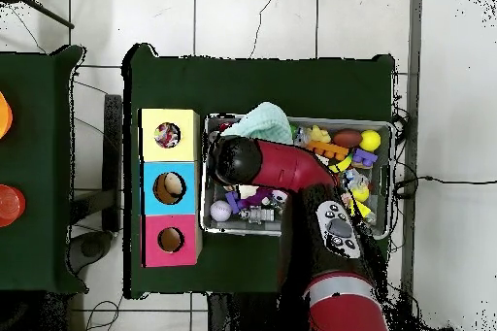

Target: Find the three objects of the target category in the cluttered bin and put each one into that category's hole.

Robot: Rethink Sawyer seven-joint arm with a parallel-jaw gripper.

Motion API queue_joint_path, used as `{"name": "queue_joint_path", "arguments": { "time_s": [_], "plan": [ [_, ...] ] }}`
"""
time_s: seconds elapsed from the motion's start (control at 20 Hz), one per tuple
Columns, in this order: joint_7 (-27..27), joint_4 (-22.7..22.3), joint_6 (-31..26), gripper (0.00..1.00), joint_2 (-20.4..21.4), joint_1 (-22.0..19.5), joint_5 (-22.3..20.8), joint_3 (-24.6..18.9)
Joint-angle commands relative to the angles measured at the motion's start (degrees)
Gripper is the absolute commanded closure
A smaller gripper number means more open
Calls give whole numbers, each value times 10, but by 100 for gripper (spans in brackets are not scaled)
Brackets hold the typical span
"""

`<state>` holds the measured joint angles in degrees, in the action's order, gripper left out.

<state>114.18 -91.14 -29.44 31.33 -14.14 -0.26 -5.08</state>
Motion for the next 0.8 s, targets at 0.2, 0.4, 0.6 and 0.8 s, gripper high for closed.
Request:
{"name": "queue_joint_path", "arguments": {
  "time_s": [0.2,0.4,0.6,0.8],
  "plan": [
    [13,31,14,100,-51,24,-39,-36],
    [12,34,31,100,-56,35,-44,-41],
    [29,27,62,100,-50,54,-50,-27],
    [58,-39,125,100,-24,16,-10,-79]
  ]
}}
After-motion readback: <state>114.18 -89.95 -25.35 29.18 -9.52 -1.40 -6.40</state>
